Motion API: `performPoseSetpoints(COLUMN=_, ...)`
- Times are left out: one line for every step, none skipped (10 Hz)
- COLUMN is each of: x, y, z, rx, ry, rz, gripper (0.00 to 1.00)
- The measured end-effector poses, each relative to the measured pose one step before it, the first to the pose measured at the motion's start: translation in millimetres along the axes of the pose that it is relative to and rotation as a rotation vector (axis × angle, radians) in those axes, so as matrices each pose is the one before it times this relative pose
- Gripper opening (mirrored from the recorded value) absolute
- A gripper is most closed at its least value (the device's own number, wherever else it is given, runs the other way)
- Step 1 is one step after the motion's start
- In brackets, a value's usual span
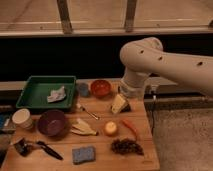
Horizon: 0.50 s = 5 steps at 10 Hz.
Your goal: Place grapes in purple bowl
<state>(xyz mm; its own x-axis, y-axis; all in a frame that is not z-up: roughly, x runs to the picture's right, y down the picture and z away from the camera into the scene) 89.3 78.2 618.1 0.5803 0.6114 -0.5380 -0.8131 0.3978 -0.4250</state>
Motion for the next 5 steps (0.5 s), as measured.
performPoseSetpoints(x=-2.82, y=7.7, z=10.47, rx=-0.00558, ry=0.01086, rz=-0.02278, gripper=0.79)
performPoseSetpoints(x=2.7, y=6.72, z=17.67, rx=-0.0167, ry=0.01589, rz=-0.01863, gripper=0.79)
performPoseSetpoints(x=7.47, y=4.54, z=24.17, rx=-0.03018, ry=0.01679, rz=-0.00683, gripper=0.79)
performPoseSetpoints(x=2.93, y=5.54, z=15.38, rx=-0.02361, ry=0.00675, rz=-0.00652, gripper=0.79)
performPoseSetpoints(x=2.99, y=7.64, z=16.2, rx=-0.02787, ry=0.01197, rz=-0.00747, gripper=0.79)
